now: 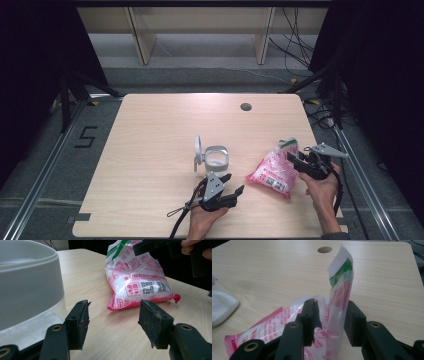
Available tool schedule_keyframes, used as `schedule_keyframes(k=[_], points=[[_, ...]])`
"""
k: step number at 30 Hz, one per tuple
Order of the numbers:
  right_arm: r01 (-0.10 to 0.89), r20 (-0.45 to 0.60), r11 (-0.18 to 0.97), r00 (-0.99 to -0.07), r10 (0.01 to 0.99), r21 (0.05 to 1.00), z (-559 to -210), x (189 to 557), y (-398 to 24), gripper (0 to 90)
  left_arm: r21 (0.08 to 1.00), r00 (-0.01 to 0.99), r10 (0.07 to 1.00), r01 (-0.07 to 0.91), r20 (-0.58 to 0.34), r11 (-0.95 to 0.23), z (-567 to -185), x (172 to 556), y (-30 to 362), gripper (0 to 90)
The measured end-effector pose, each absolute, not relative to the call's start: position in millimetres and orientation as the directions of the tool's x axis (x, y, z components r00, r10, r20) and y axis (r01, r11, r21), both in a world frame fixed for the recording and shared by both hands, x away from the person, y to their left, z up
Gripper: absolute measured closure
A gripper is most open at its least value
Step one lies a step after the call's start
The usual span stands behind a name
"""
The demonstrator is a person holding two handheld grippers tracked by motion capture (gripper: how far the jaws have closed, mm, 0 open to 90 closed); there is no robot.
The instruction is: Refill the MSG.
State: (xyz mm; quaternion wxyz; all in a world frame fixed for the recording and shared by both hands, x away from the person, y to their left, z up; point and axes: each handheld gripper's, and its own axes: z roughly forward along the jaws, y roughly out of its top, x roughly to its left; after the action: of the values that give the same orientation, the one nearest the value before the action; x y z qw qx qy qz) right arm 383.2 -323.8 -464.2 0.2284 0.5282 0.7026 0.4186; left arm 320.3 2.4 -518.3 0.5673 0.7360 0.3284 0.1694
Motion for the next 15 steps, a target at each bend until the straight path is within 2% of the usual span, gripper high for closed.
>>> schedule_keyframes(k=[3, 4, 5, 6, 7, 8, 11, 12, 13, 14, 15], points=[[0.555, 0.123, 0.084, -0.325, 0.938, 0.828, -463.5, 380.2, -324.8, 61.9, 0.948, 0.738, 0.66, 0.291, -0.138, -0.127, -516.6, 318.2, 2.9, 40.7], [0.536, 0.094, 0.113, -0.344, 0.934, 0.837, -463.1, 380.8, -327.3, 60.6, 0.951, 0.743, 0.654, 0.286, -0.141, -0.12, -514.8, 317.2, 2.9, 40.8], [0.552, 0.128, 0.078, -0.324, 0.937, 0.83, -461.4, 376.7, -324.8, 59.1, 0.948, 0.74, 0.661, 0.285, -0.125, -0.14, -512.7, 315.9, 4.5, 40.7], [0.529, 0.085, 0.121, -0.348, 0.933, 0.84, -461.8, 377.8, -328.3, 57.4, 0.951, 0.746, 0.654, 0.276, -0.122, -0.138, -512.2, 316.1, 4.8, 40.6], [0.562, 0.14, 0.064, -0.312, 0.94, 0.825, -460.4, 373.7, -324.4, 56.6, 0.95, 0.742, 0.659, 0.278, -0.12, -0.14, -510.7, 314.8, 5.6, 40.6], [0.531, 0.097, 0.105, -0.34, 0.935, 0.841, -461.3, 374.9, -329.0, 55.6, 0.949, 0.741, 0.661, 0.278, -0.116, -0.145, -509.6, 314.7, 6.9, 40.6], [0.526, 0.093, 0.094, -0.318, 0.943, 0.845, -462.2, 371.2, -331.4, 52.4, 0.952, 0.737, 0.666, 0.273, -0.117, -0.135, -509.2, 315.9, 8.5, 40.7], [0.537, 0.12, 0.053, -0.282, 0.952, 0.842, -461.9, 368.1, -329.5, 51.5, 0.951, 0.733, 0.67, 0.277, -0.114, -0.141, -508.8, 315.3, 9.6, 40.7], [0.525, 0.1, 0.077, -0.3, 0.949, 0.847, -461.4, 368.2, -333.9, 51.0, 0.949, 0.732, 0.672, 0.278, -0.111, -0.146, -507.8, 314.6, 10.8, 40.8], [0.538, 0.127, 0.036, -0.262, 0.957, 0.842, -460.5, 365.1, -331.5, 50.8, 0.951, 0.734, 0.669, 0.275, -0.114, -0.14, -507.6, 314.9, 11.4, 40.8], [0.527, 0.117, 0.043, -0.268, 0.956, 0.849, -459.8, 364.0, -333.7, 50.7, 0.952, 0.745, 0.661, 0.257, -0.085, -0.167, -506.0, 316.1, 13.6, 40.8]])
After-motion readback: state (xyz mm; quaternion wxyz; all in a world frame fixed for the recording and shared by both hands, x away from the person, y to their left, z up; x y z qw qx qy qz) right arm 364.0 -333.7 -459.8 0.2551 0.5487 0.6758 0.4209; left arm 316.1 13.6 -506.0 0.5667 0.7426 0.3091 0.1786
